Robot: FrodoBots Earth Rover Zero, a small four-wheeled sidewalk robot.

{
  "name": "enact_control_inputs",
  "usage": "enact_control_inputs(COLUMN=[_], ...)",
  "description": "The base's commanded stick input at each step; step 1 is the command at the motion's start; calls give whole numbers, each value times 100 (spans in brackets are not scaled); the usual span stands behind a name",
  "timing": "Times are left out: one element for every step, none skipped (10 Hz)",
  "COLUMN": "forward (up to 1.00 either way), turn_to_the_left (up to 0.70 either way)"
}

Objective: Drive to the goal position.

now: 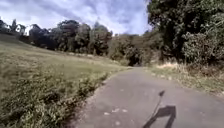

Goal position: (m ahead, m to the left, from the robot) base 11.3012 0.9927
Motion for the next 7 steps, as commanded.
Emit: enact_control_inputs(forward=[70, 70, 70, 70, 70, 70, 70], turn_to_the_left=[-16, -14, -13, -12, -11, -8, -4])
